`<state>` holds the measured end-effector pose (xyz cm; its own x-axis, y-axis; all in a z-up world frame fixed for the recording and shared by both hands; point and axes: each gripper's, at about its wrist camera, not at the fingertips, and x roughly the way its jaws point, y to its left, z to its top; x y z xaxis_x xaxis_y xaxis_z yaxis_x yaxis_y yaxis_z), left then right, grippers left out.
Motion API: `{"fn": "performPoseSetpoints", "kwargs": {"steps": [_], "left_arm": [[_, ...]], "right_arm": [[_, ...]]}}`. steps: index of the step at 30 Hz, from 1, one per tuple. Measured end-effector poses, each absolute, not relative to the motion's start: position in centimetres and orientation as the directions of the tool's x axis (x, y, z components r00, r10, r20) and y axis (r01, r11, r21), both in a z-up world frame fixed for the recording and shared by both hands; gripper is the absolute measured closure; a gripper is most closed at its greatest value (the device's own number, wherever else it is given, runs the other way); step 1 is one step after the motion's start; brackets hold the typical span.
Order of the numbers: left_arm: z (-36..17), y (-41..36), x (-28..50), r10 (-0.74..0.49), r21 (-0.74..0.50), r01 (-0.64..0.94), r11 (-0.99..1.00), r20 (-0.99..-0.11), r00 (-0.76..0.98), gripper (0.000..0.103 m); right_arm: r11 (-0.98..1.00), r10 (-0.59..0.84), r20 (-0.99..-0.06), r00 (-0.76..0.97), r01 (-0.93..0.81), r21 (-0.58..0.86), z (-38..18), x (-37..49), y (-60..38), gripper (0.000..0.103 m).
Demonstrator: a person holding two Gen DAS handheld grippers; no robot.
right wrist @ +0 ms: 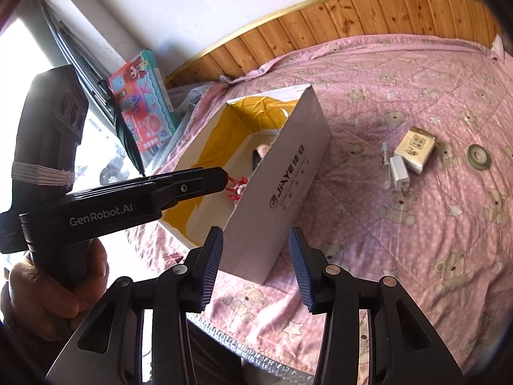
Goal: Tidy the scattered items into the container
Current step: 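Withdraw both open tools from the box toward the tissue pack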
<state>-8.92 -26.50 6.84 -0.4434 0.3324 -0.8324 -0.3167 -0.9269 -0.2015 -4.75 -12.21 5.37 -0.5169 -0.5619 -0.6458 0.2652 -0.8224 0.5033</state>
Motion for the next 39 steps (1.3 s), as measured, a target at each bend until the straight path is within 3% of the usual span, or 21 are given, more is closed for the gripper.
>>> {"fn": "performPoseSetpoints", "kwargs": {"steps": [31,36,39], "left_arm": [[0.3,-14.3,-17.2,0.372,-0.254,-0.372,-0.893,-0.882,-0.29,0.069],[-1.3,-13.6,-19.0,0.352,-0.244,-0.359,-0.901,-0.894,-0.277,0.069],[-2.0,-13.4,-20.0,0.342,-0.237,-0.352,-0.905,-0.899,-0.273,0.069]], "right_arm": [[-0.88,-0.415,-0.73,-0.544,0.036,0.473,-1.5,-12.5,-1.9,0.059],[-0.892,-0.401,-0.75,-0.527,0.037,0.451,-3.2,-15.2,-2.0,0.071],[-0.9,-0.394,-0.764,-0.512,0.044,0.435,-4.4,-16.8,-2.4,0.071]]}}
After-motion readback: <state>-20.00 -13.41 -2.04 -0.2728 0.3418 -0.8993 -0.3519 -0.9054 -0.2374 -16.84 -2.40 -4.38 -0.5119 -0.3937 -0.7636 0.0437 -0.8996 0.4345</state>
